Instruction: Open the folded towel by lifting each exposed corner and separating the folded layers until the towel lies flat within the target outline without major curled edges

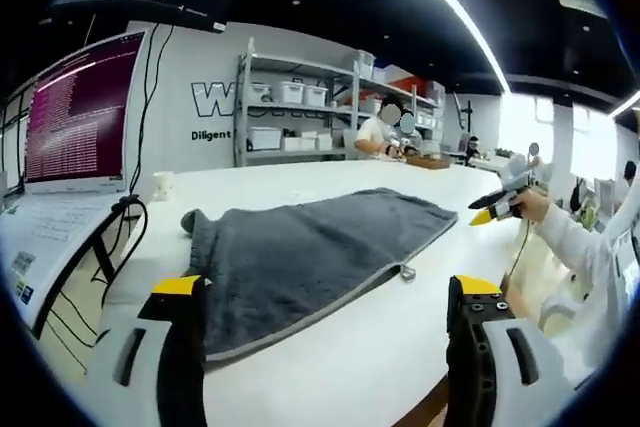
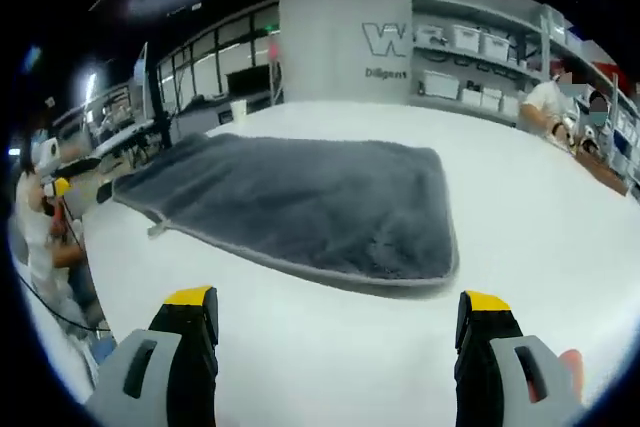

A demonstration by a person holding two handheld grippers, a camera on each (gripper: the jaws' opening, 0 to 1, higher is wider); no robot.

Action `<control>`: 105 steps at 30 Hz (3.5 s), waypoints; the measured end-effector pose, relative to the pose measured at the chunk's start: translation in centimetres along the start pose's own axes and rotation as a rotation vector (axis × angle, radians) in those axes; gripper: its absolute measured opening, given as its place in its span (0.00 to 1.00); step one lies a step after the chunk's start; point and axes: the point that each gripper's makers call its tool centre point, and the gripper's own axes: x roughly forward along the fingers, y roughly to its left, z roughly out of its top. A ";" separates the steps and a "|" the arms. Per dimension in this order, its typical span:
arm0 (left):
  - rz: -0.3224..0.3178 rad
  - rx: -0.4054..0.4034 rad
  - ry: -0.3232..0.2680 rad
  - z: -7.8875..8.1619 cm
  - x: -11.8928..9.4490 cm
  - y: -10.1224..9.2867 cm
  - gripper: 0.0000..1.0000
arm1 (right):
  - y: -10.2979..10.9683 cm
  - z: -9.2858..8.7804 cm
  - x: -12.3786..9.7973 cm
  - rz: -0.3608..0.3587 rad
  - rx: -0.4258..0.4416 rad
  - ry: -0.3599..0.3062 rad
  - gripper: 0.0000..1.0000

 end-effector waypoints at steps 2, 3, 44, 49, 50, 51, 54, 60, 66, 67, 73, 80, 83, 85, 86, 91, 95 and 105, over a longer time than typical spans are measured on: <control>-0.001 0.000 -0.005 0.1 -0.2 0.1 0.99 | -0.6 0.4 0.5 0.020 0.080 -0.029 0.99; -0.002 -0.001 -0.007 0.2 -0.3 0.1 0.99 | -0.8 0.6 0.6 0.022 0.095 -0.035 0.99; -0.049 -0.036 -0.041 0.5 -0.5 -0.5 0.98 | -9.6 0.0 3.5 -0.268 0.314 -0.131 0.00; -0.048 -0.039 -0.033 0.3 -0.4 -0.4 0.97 | -10.9 -0.4 2.8 -0.312 0.323 -0.114 0.00; -0.049 -0.039 -0.032 0.2 -0.4 -0.5 0.97 | -11.7 -0.5 2.4 -0.346 0.307 -0.110 0.00; -0.049 -0.040 -0.030 0.2 -0.4 -0.5 0.97 | -12.5 -0.7 1.9 -0.380 0.292 -0.106 0.00; -0.048 -0.038 -0.033 0.3 -0.5 -0.4 0.97 | -13.9 -1.2 0.7 -0.446 0.249 -0.086 0.00; -0.043 -0.038 -0.029 0.2 -0.5 -0.2 0.97 | -15.6 -2.1 -0.9 -0.508 0.222 -0.065 0.00; -0.050 -0.033 -0.026 0.2 -0.4 -0.4 0.95 | -17.2 -3.1 -2.5 -0.549 0.232 -0.054 0.00; -0.050 -0.033 -0.025 0.2 -0.4 -0.5 0.95 | -17.4 -3.1 -2.7 -0.557 0.231 -0.052 0.00; -0.051 -0.033 -0.023 0.2 -0.5 -0.6 0.95 | -18.7 -3.8 -4.4 -0.608 0.225 -0.039 0.00; -0.054 -0.032 -0.022 0.2 -0.5 -0.6 0.95 | -19.5 -4.9 -6.0 -0.646 0.246 -0.038 0.00; -0.057 -0.032 -0.020 0.2 -0.5 -0.7 0.95 | -19.4 -4.8 -6.1 -0.643 0.241 -0.049 0.00; -0.058 -0.030 -0.020 0.2 -0.5 -0.8 0.95 | -19.5 -4.7 -6.1 -0.637 0.237 -0.052 0.00; -0.058 -0.030 -0.019 0.2 -0.5 -0.8 0.95 | -19.6 -4.7 -6.2 -0.636 0.239 -0.055 0.00; -0.061 -0.030 -0.019 0.2 -0.6 -1.0 0.95 | -20.2 -4.4 -7.4 -0.657 0.250 -0.083 0.08; -0.059 -0.030 -0.016 0.1 -0.6 -1.0 0.95 | -19.4 -3.2 -9.3 -0.641 0.241 -0.153 0.15; -0.072 -0.034 0.014 -0.7 0.1 -1.4 0.95 | -10.3 2.9 -11.1 -0.420 0.034 -0.271 0.45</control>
